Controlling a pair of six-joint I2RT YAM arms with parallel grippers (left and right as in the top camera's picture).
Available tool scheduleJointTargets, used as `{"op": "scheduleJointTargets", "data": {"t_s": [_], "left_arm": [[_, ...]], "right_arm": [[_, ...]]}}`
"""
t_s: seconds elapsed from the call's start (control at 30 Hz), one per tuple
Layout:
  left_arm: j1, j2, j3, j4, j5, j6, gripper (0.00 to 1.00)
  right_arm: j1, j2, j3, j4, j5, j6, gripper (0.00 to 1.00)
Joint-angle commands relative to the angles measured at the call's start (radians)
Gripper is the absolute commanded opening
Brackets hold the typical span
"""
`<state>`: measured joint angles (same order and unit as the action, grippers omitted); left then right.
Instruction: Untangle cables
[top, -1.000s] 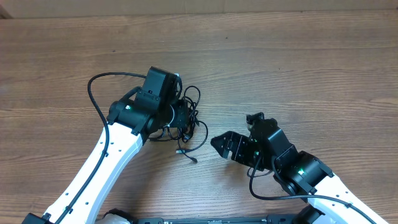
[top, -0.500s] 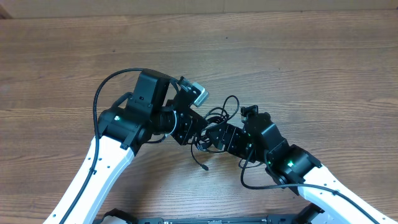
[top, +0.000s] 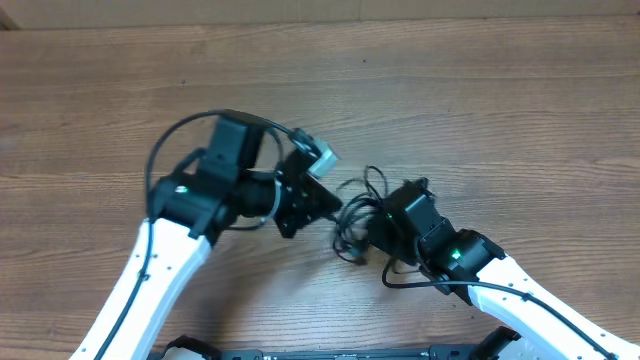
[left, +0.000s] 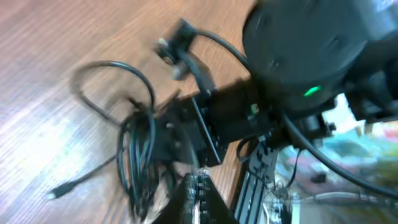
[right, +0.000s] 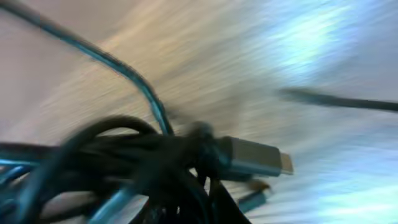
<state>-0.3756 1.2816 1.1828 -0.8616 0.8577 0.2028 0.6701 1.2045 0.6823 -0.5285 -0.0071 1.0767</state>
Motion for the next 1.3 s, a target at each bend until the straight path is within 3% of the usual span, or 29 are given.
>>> {"op": "scheduleJointTargets", "data": {"t_s": [0.0,0.17,0.33,0.37,0.4,0.5,0.57,0.6,0.87,1.1,1.27], "left_arm": [[0.126,-0.097,0.026,0.013,0.078,-0.010,0.04],[0.339,-0.144,0.026,0.013,0.077,-0.122,0.04],[0.441,-0.143,0.026,-0.027,0.075,-0.184,0.04],[0.441,-0.143,0.026,-0.034,0.075,-0.184,0.09],[0.440,-0.143,0.026,-0.046,0.076,-0.185,0.20],[0.431,-0.143,0.026,-0.089,0.078,-0.184,0.63],[0.426,-0.143,0.026,-0.129,0.075,-0.184,0.81],[0.426,-0.143,0.025,-0.156,0.074,-0.184,0.84],[0.413,-0.143,0.023,-0.300,0.076,-0.185,0.85],[0.291,-0.143,0.019,-0.275,0.047,-0.200,0.84],[0.163,-0.143,0.006,-0.211,-0.304,-0.469,0.90]], "right_arm": [[-0.004,0.020,-0.019,-0.078,0.204,-0.003,0.06],[-0.005,0.020,-0.019,-0.172,0.326,0.041,0.04],[-0.005,0.019,-0.019,-0.082,0.220,-0.021,0.04],[-0.005,0.019,-0.019,-0.041,0.174,-0.081,0.04],[-0.005,0.019,-0.019,-0.003,0.127,-0.132,0.04],[-0.005,0.019,-0.019,0.117,-0.008,-0.256,0.04],[-0.005,0.019,-0.019,0.178,-0.050,-0.275,0.04],[-0.005,0.019,-0.019,0.210,-0.066,-0.275,0.04],[-0.005,0.019,-0.019,0.310,-0.084,-0.177,0.05],[-0.005,0.019,-0.019,0.317,-0.130,-0.077,0.06],[-0.005,0.019,-0.019,0.326,-0.176,-0.077,0.06]]}}
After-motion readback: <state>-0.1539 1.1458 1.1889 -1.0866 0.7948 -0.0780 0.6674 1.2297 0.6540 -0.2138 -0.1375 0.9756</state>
